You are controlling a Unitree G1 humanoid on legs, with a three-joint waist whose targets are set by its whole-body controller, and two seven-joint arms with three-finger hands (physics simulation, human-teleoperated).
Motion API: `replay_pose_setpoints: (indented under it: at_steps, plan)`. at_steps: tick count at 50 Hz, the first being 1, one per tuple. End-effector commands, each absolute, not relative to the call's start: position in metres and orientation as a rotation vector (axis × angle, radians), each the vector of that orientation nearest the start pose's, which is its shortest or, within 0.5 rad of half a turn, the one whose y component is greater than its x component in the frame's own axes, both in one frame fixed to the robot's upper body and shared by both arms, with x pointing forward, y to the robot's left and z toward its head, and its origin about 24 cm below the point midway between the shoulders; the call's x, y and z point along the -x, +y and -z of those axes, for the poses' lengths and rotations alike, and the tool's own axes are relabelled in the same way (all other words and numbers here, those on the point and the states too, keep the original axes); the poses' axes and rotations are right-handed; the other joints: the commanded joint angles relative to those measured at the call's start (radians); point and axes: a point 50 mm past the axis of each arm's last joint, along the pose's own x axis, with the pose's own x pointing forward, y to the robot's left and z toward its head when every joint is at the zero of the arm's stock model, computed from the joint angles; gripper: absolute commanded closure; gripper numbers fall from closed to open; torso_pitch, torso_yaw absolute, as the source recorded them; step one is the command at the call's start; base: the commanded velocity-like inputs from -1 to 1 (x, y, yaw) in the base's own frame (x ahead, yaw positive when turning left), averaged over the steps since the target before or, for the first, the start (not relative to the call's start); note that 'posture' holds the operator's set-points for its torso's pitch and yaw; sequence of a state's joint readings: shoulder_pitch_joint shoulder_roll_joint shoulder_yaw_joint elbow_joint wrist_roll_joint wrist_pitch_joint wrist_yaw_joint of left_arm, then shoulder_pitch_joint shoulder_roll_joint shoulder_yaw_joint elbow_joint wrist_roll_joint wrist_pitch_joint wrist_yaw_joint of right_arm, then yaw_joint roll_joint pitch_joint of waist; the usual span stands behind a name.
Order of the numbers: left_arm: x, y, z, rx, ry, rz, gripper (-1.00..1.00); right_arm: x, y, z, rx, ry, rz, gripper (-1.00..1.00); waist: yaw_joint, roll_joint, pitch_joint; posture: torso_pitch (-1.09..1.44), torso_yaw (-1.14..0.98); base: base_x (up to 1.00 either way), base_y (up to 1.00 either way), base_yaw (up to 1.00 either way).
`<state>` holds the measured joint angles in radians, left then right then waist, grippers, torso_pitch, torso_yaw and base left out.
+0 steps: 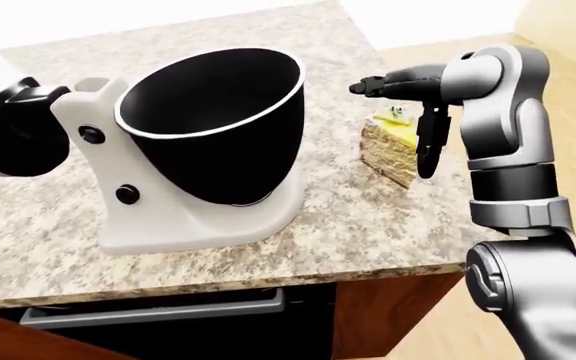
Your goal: Place the cake in the stand mixer bowl.
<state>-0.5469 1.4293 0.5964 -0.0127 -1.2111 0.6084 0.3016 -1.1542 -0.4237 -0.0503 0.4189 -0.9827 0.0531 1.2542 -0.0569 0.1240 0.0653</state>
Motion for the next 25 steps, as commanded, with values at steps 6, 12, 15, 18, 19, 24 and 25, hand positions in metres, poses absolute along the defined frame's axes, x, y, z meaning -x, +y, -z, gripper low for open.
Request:
replay_pose_setpoints:
  at_steps: [6, 12, 15, 18, 19, 24, 25]
  plan:
    - [-0.195, 0.347, -0.413, -0.036, -0.507, -0.385, -1.00, -0.367, -0.162, -0.312, 1.434, 0.128, -0.536, -1.00, -0.001, -0.004, -0.020, 0.00, 0.00, 0.00, 0.00, 0.00]
    - [-0.197, 0.347, -0.411, -0.036, -0.503, -0.386, -1.00, -0.370, -0.167, -0.308, 1.448, 0.137, -0.522, -1.00, -0.001, -0.005, -0.021, 0.00, 0.00, 0.00, 0.00, 0.00]
    - [-0.197, 0.347, -0.411, -0.037, -0.502, -0.386, -1.00, -0.372, -0.167, -0.307, 1.461, 0.135, -0.512, -1.00, -0.001, -0.006, -0.021, 0.00, 0.00, 0.00, 0.00, 0.00]
    - [-0.197, 0.348, -0.411, -0.035, -0.502, -0.387, -1.00, -0.373, -0.168, -0.301, 1.464, 0.138, -0.514, -1.00, -0.001, -0.006, -0.022, 0.00, 0.00, 0.00, 0.00, 0.00]
    - [-0.197, 0.348, -0.411, -0.035, -0.502, -0.388, -1.00, -0.373, -0.168, -0.301, 1.465, 0.141, -0.512, -1.00, 0.000, -0.006, -0.022, 0.00, 0.00, 0.00, 0.00, 0.00]
    - [-0.198, 0.347, -0.411, -0.036, -0.502, -0.386, -1.00, -0.373, -0.167, -0.300, 1.469, 0.140, -0.510, -1.00, -0.001, -0.006, -0.022, 0.00, 0.00, 0.00, 0.00, 0.00]
    - [-0.197, 0.347, -0.411, -0.036, -0.503, -0.385, -1.00, -0.374, -0.167, -0.299, 1.466, 0.138, -0.507, -1.00, -0.001, -0.006, -0.022, 0.00, 0.00, 0.00, 0.00, 0.00]
